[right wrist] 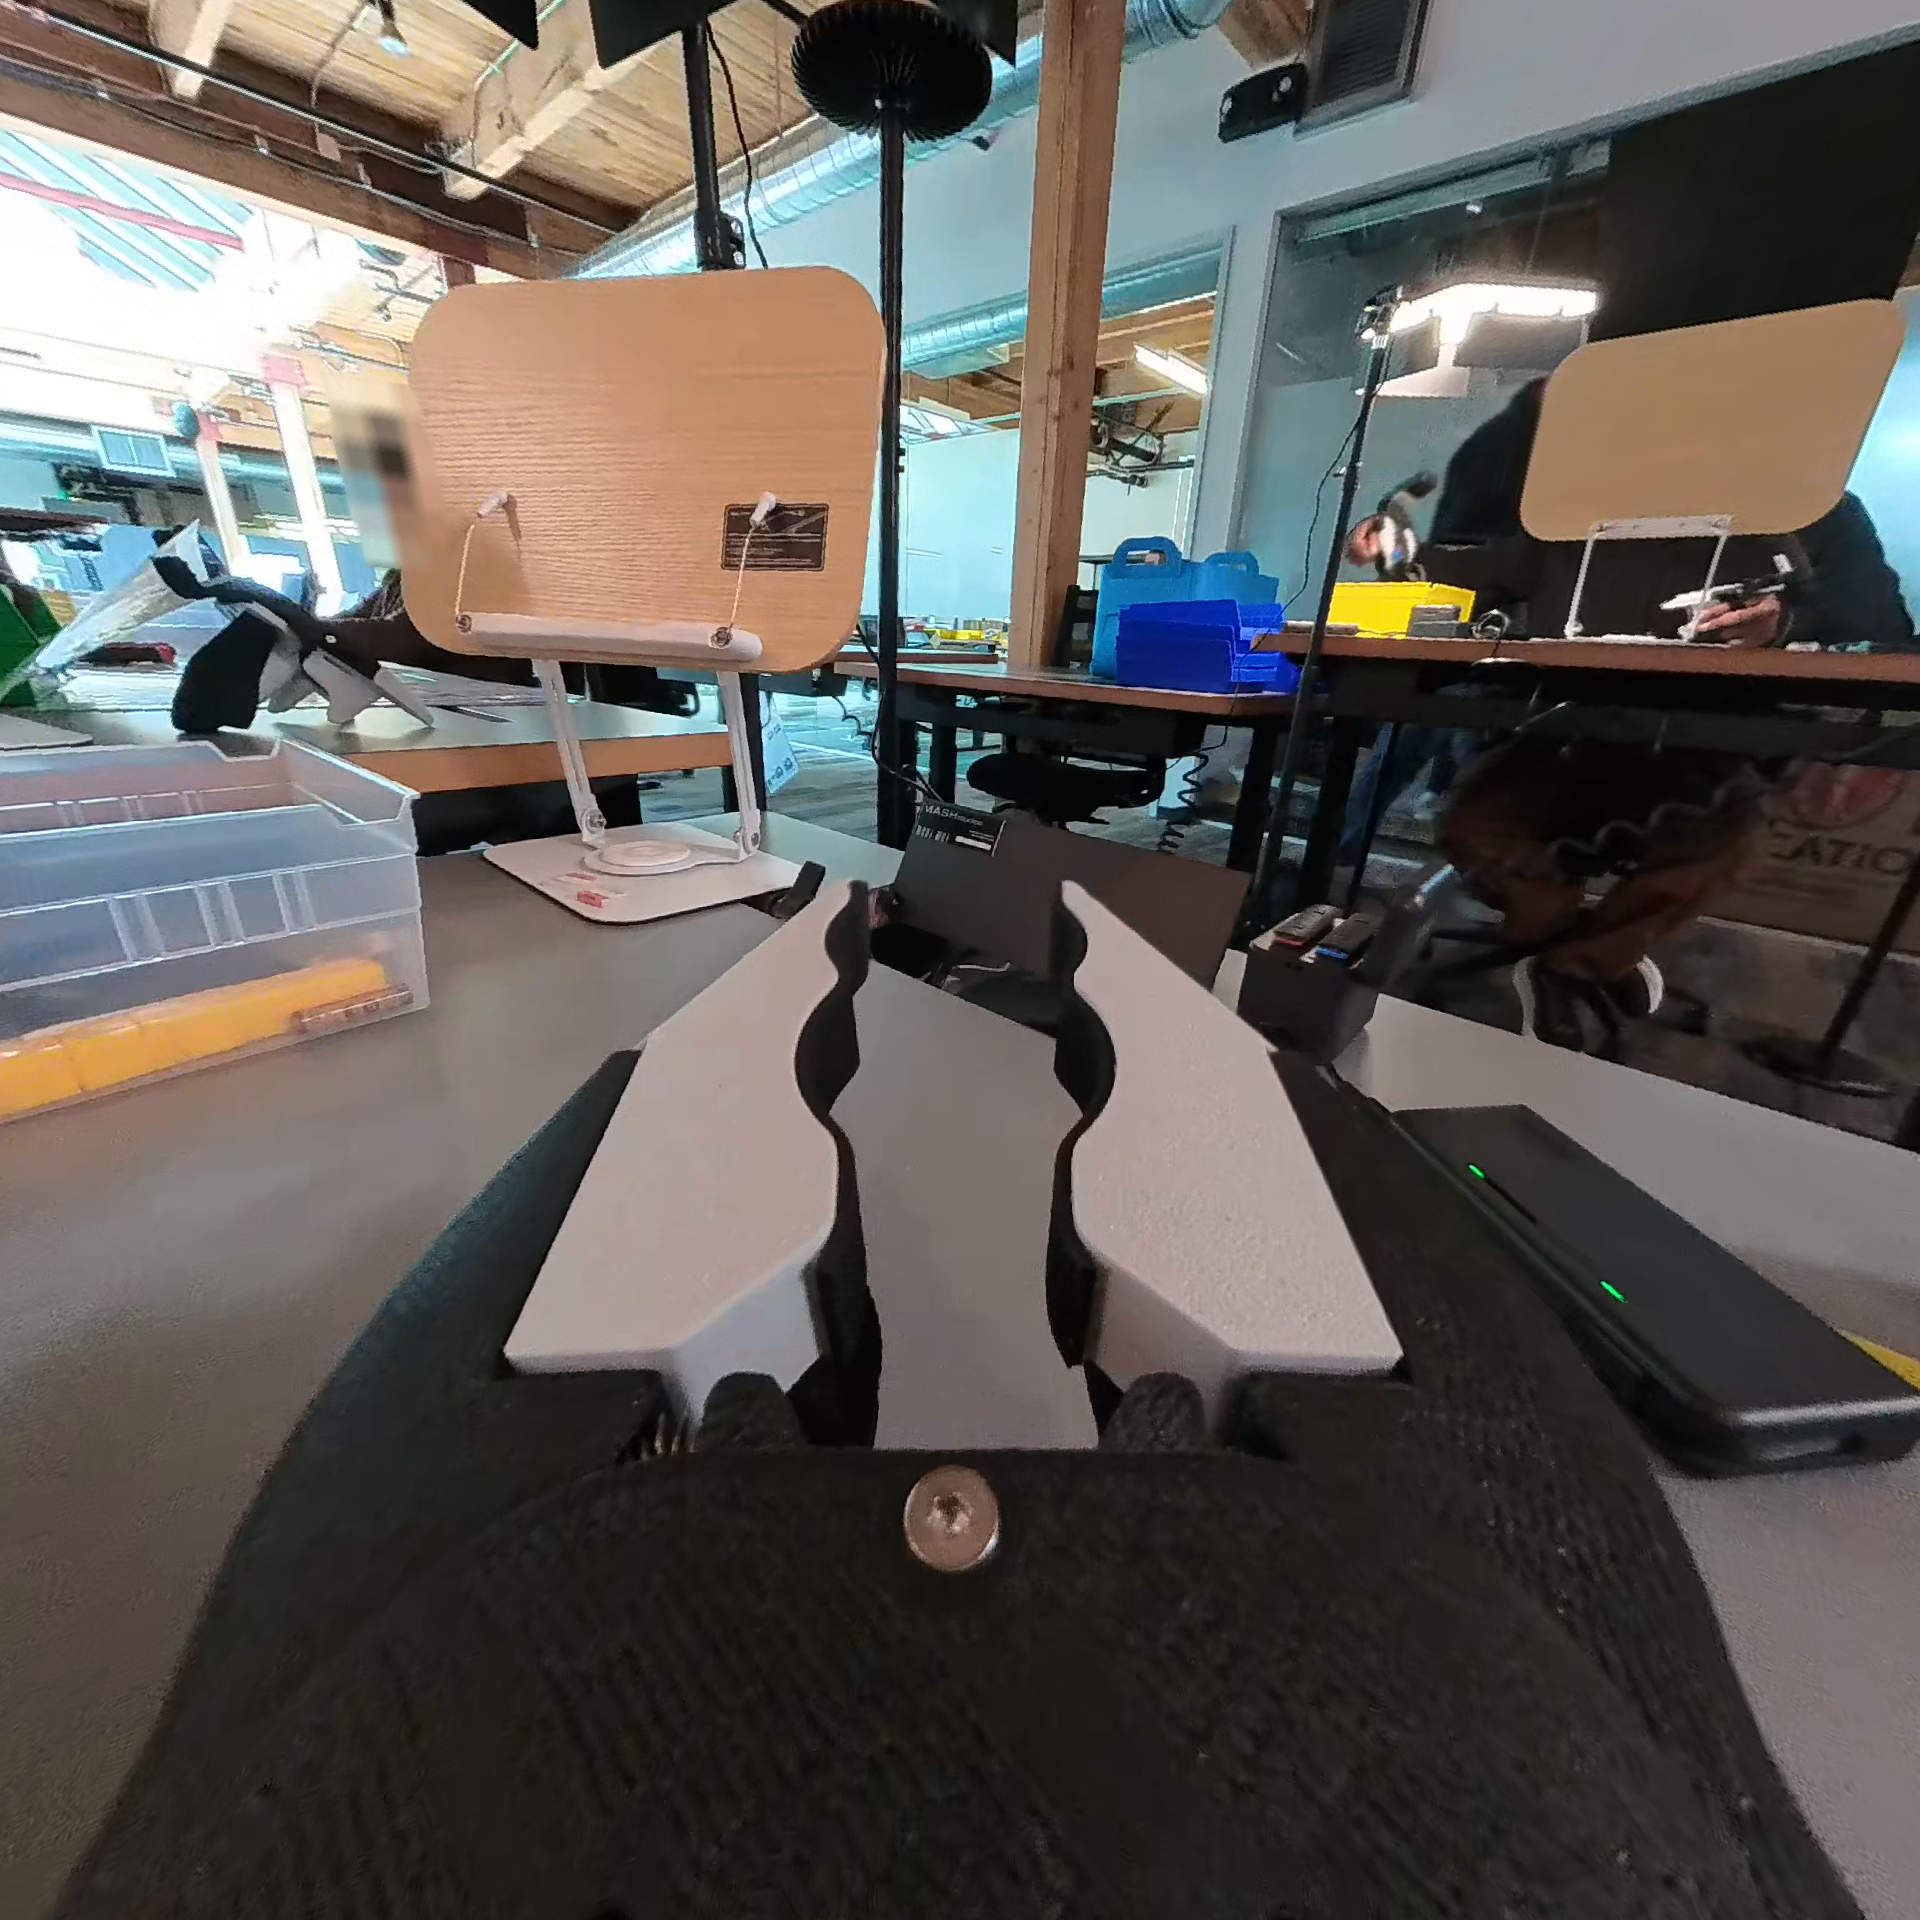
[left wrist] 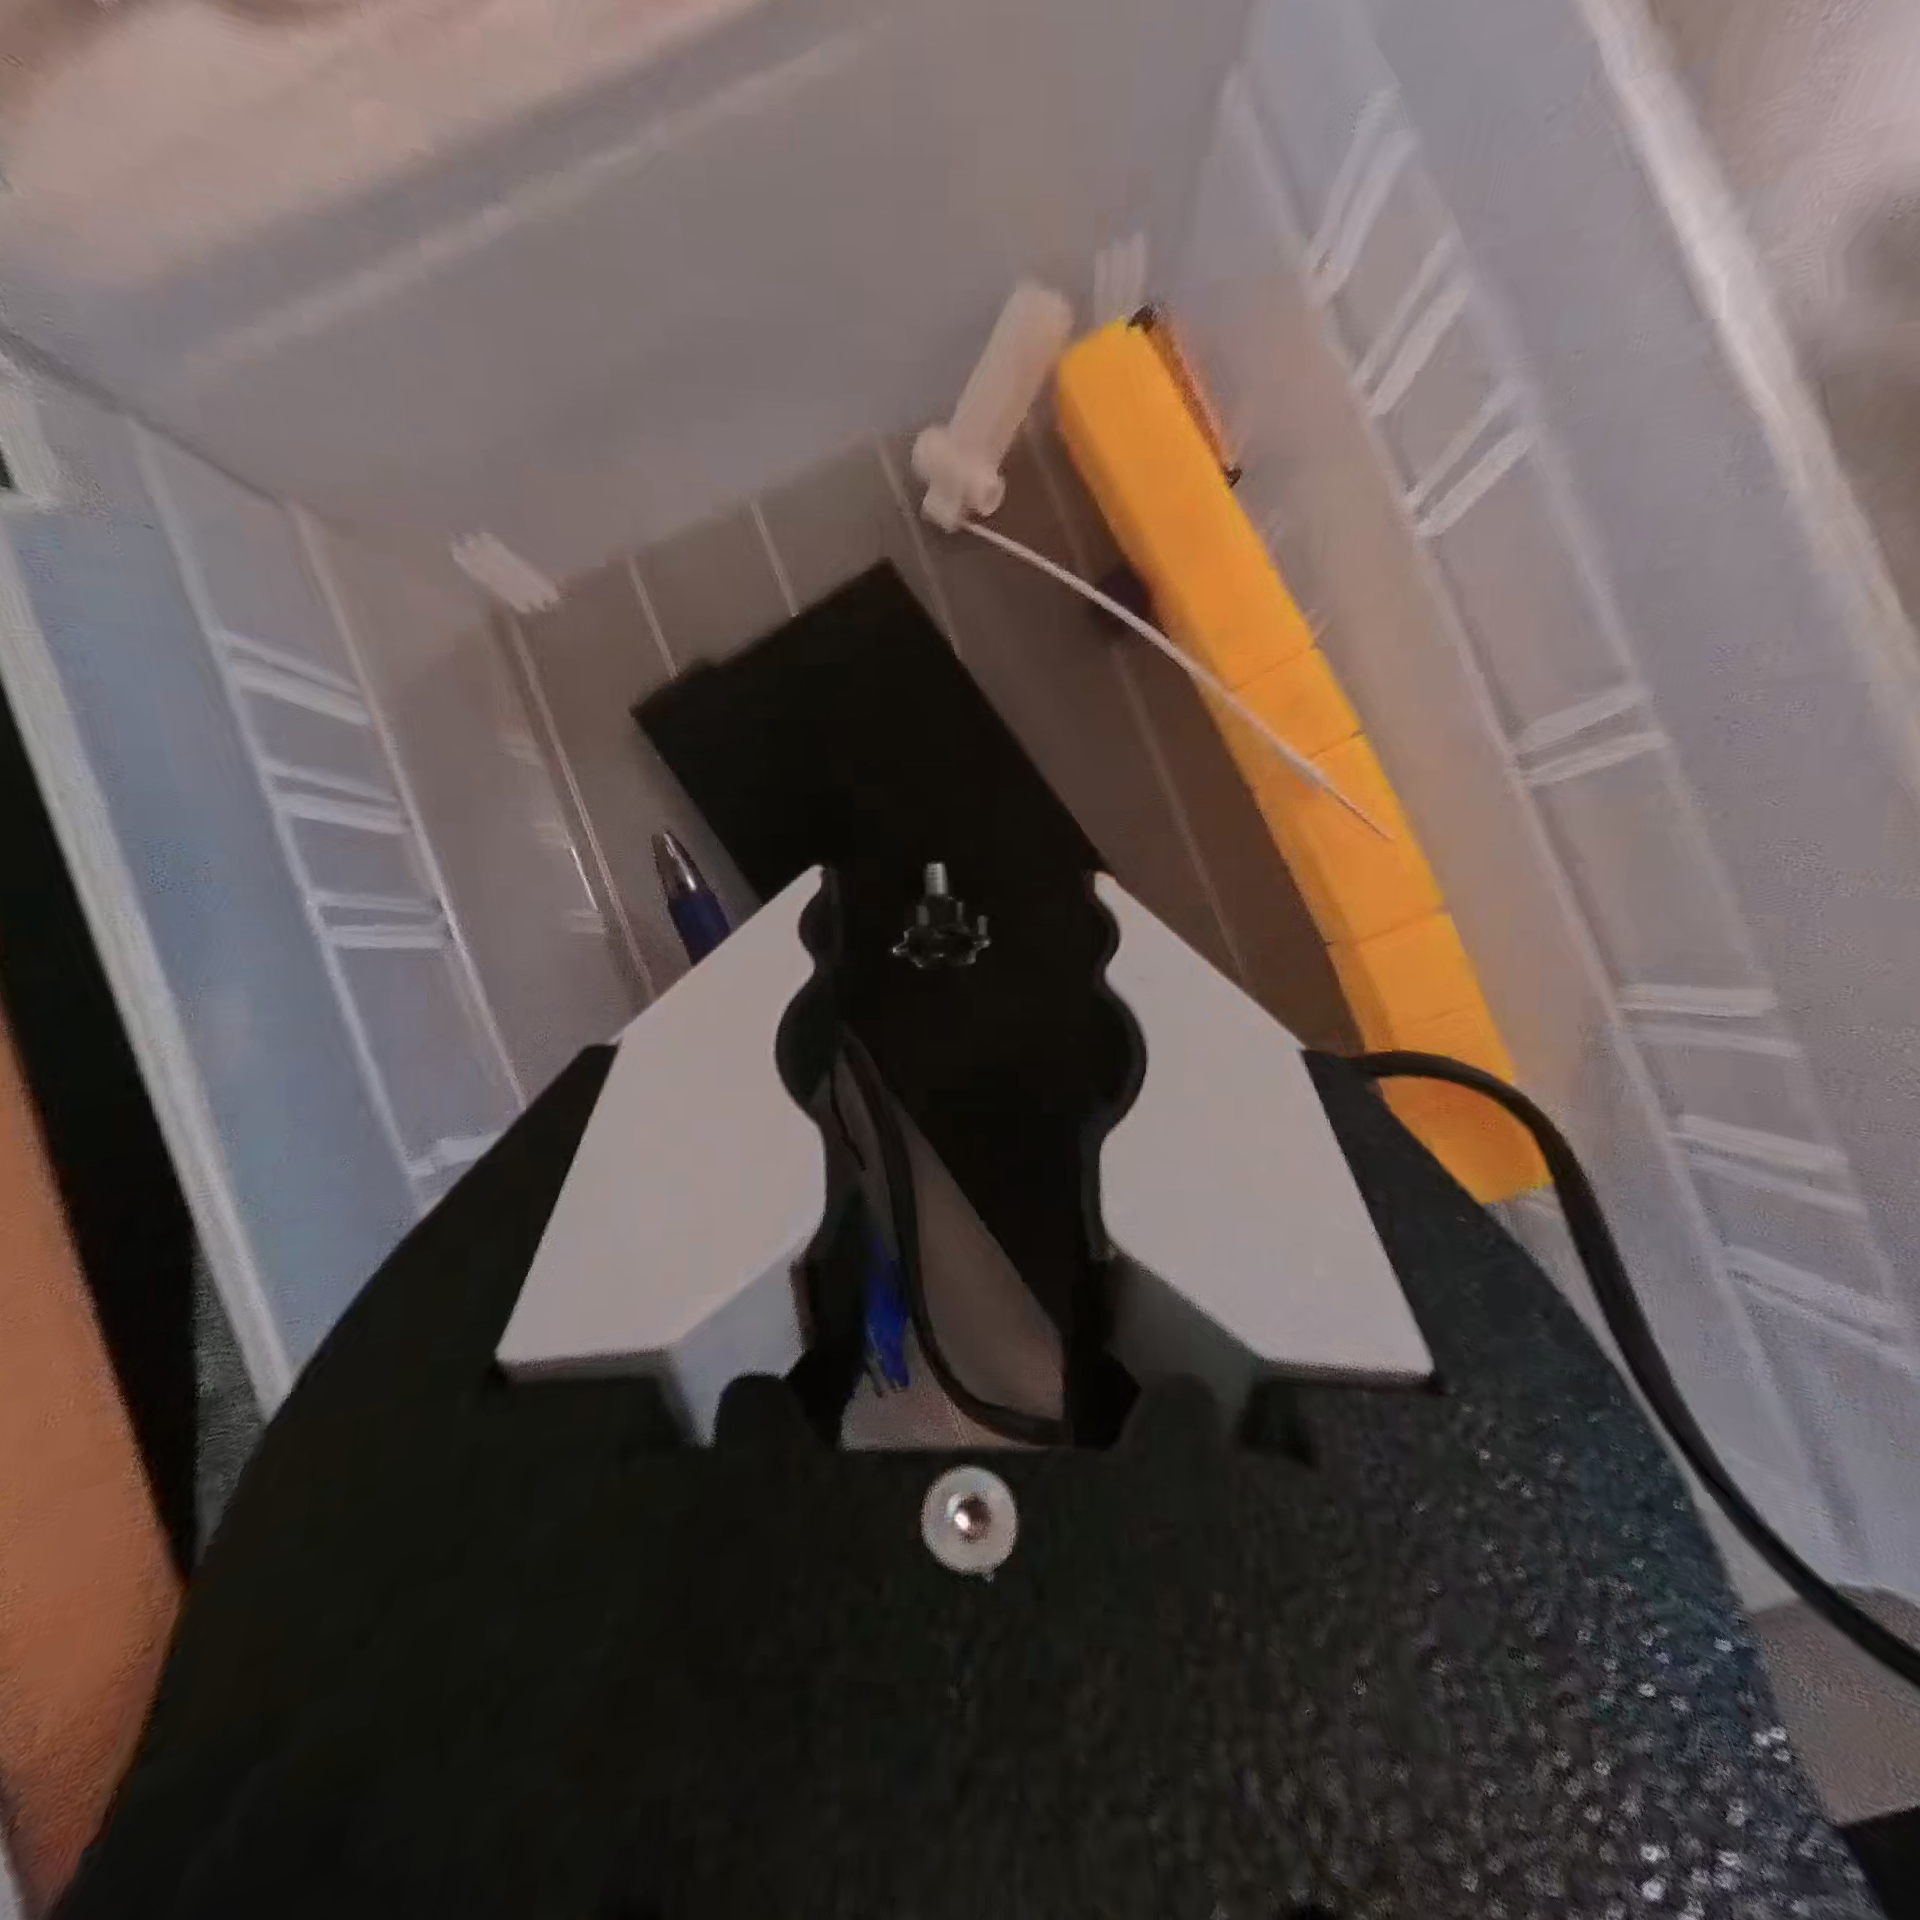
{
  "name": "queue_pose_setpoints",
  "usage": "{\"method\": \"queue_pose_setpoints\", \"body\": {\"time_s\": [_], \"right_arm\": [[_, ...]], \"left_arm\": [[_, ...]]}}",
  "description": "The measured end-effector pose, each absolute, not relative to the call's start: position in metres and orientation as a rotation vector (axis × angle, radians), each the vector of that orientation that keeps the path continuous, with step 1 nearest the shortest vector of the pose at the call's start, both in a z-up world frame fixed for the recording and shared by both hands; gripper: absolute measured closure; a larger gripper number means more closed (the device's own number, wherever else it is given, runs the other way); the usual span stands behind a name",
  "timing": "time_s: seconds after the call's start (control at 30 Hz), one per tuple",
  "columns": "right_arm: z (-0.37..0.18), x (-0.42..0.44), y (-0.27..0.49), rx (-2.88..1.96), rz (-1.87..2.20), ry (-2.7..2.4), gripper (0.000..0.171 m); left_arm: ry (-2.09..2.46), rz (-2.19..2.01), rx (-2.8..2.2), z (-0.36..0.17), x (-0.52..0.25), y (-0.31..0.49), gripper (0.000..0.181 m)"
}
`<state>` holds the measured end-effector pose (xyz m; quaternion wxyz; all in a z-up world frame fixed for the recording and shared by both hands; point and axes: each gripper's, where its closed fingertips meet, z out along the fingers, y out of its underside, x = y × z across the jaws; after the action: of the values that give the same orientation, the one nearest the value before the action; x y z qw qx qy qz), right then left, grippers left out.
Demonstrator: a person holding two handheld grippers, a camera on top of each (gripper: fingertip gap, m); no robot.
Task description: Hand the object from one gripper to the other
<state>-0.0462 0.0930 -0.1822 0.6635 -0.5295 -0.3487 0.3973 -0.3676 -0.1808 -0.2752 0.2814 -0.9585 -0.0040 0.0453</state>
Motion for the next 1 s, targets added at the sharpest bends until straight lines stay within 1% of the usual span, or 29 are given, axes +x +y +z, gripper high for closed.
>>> {"method": "queue_pose_setpoints", "body": {"time_s": [0.3,0.4,0.5,0.6,0.67,0.77,0.8,0.87,0.9,0.93,1.0], "right_arm": [[-0.187,-0.050,0.093,-1.228,0.944,-0.795,0.138],[-0.189,-0.053,0.091,-1.230,0.948,-0.811,0.138],[-0.190,-0.053,0.091,-1.232,0.948,-0.817,0.138],[-0.190,-0.052,0.092,-1.240,0.957,-0.807,0.138],[-0.189,-0.051,0.093,-1.241,0.966,-0.796,0.138],[-0.187,-0.051,0.092,-1.235,0.974,-0.790,0.138],[-0.187,-0.051,0.091,-1.232,0.976,-0.792,0.138],[-0.188,-0.053,0.089,-1.227,0.985,-0.800,0.138],[-0.188,-0.054,0.087,-1.224,0.993,-0.807,0.138],[-0.189,-0.055,0.085,-1.220,1.002,-0.815,0.138],[-0.189,-0.054,0.083,-1.208,1.010,-0.828,0.136]], "left_arm": [[-0.144,-0.159,-2.538,-0.292,-0.370,-0.186,0.140],[-0.124,-0.147,-2.558,-0.302,-0.370,-0.187,0.144],[-0.164,-0.173,-2.544,-0.305,-0.369,-0.185,0.158],[-0.251,-0.161,-2.527,-0.297,-0.371,-0.182,0.158],[-0.238,-0.073,-2.430,-0.266,-0.369,-0.172,0.159],[-0.160,0.031,-2.121,-0.177,-0.339,-0.143,0.159],[-0.105,-0.004,-1.988,-0.143,-0.312,-0.131,0.159],[0.054,-0.205,-1.695,-0.085,-0.235,-0.106,0.159],[0.105,-0.298,-1.609,-0.072,-0.200,-0.094,0.159],[0.155,-0.354,-1.569,-0.071,-0.169,-0.080,0.159],[0.191,-0.362,-1.529,-0.089,-0.127,-0.047,0.159]]}}
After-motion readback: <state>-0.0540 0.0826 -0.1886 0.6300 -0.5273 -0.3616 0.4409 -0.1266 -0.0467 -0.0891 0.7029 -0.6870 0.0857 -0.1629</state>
